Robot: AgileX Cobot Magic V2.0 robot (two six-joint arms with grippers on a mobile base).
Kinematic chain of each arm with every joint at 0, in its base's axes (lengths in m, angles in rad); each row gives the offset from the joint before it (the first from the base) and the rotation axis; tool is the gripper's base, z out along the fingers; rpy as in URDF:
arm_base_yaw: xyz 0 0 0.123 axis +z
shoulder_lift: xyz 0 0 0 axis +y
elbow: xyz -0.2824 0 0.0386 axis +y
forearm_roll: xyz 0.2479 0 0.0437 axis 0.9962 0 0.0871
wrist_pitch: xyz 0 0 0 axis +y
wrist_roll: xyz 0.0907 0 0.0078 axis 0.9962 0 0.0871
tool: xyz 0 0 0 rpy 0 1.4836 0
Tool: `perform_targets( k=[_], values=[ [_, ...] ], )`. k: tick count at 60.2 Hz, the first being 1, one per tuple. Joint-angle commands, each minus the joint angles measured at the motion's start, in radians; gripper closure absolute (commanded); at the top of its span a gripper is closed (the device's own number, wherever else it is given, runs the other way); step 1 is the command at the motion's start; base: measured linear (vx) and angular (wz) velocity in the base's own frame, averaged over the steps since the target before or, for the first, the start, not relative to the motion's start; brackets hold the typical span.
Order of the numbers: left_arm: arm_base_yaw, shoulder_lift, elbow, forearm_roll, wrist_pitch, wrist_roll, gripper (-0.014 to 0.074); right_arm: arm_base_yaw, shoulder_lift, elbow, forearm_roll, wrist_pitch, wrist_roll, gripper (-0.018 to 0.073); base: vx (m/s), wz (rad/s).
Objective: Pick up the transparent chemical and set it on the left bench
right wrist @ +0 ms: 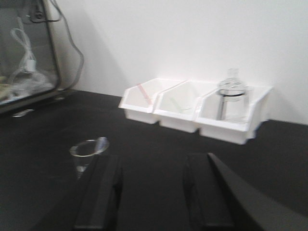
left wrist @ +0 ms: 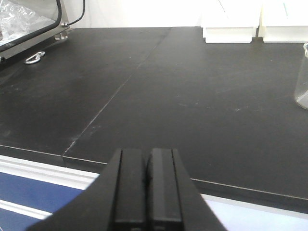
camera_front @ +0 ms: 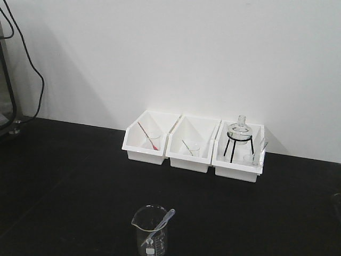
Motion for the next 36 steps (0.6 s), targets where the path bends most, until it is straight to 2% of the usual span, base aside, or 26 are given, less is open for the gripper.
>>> perform_targets(
  k=[1, 9, 15, 18, 20, 24, 29, 36],
  values=[
    [-0.002, -0.019, 0.016, -0.001, -0.078, -0.008, 0.0600, -0.098, -0.039, 0.027, -0.051, -0.093, -0.050, 0.0267, 0.00, 0.00],
    [-0.002, -0.019, 0.016, -0.001, -0.078, -0.008, 0.0600, -0.350, -0.050, 0.159, -0.006, -0.234, -0.088, 0.0432, 0.00, 0.00],
    [-0.002, -0.019, 0.016, -0.001, -0.078, -0.008, 0.0600, -0.521, -0.050, 0.295, 0.030, -0.436, -0.087, 0.0567, 0.00, 0.01],
    [-0.002, -0.019, 0.016, -0.001, -0.078, -0.008, 0.0600, -0.588, -0.050, 0.338, 0.031, -0.529, -0.086, 0.0572, 0.00, 0.00],
    [-0.002, -0.019, 0.016, -0.001, -0.078, -0.008, 0.0600, -0.624, -0.051, 0.328, 0.033, -0.506, -0.077, 0.0569, 0.00, 0.00],
    [-0.002, -0.019, 0.016, -0.001, -0.078, -0.008, 0.0600, -0.662, -0.053, 0.330, 0.034, -0.536, -0.090, 0.0568, 0.00, 0.00],
    [-0.002, -0.019, 0.016, -0.001, -0.078, -0.008, 0.0600, -0.670, -0.052, 0.330, 0.068, -0.494, -0.138, 0.0566, 0.00, 0.00],
    [-0.002, -0.019, 0.016, -0.001, -0.078, -0.008, 0.0600, -0.669, -0.052, 0.330, 0.249, -0.440, -0.219, 0.0565, 0.00, 0.00]
  ],
)
